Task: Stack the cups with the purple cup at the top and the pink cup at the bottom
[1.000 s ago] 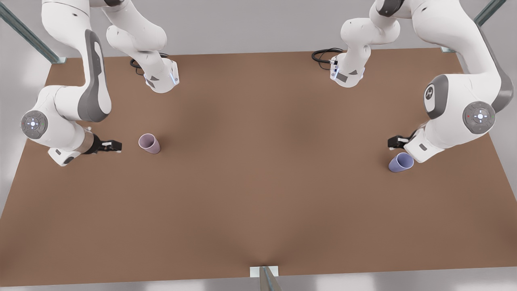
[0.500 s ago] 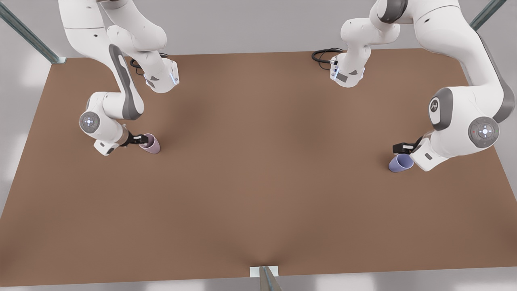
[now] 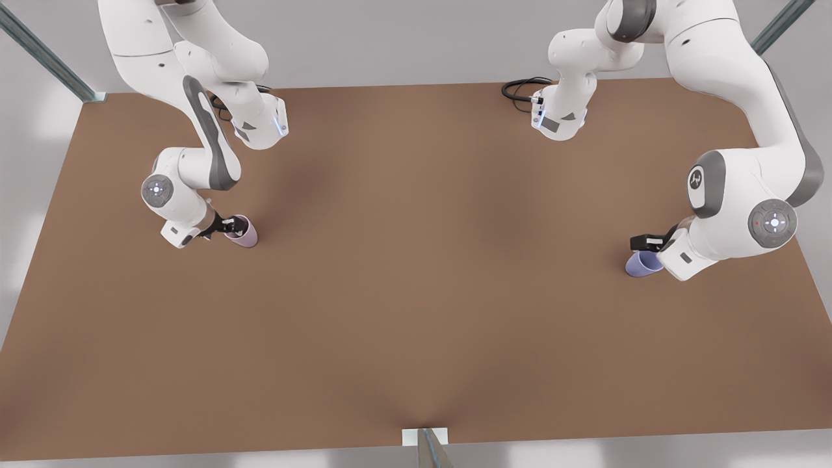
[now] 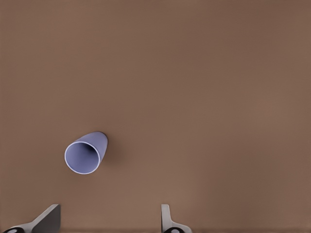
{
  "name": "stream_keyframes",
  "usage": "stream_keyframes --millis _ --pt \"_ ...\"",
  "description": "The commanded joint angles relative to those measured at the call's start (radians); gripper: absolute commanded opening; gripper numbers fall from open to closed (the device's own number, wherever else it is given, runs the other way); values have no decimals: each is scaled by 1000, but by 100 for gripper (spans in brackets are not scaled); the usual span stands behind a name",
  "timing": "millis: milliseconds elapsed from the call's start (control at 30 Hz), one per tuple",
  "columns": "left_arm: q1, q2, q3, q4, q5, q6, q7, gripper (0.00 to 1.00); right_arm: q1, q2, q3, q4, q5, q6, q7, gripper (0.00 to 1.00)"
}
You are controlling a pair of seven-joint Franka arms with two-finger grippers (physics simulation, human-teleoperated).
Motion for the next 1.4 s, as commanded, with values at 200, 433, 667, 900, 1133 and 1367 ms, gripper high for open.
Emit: stream_keyframes --millis 200,433,667,900,1133,1367 --pt "0 2 5 1 0 0 4 100 -51 15 0 2 2 17 -47 100" --pt "0 3 5 -1 0 2 6 100 -45 73 2 -6 2 48 -48 91" --pt "0 4 5 1 0 2 6 100 -36 85 2 12 2 48 -54 26" --pt "0 4 13 1 0 2 6 100 -34 68 5 23 2 32 -77 21" --pt "2 5 59 1 -2 25 17 100 239 59 8 274 96 -167 275 21" --pt "2 59 203 -77 -80 193 271 100 599 493 94 1009 163 -371 981 21"
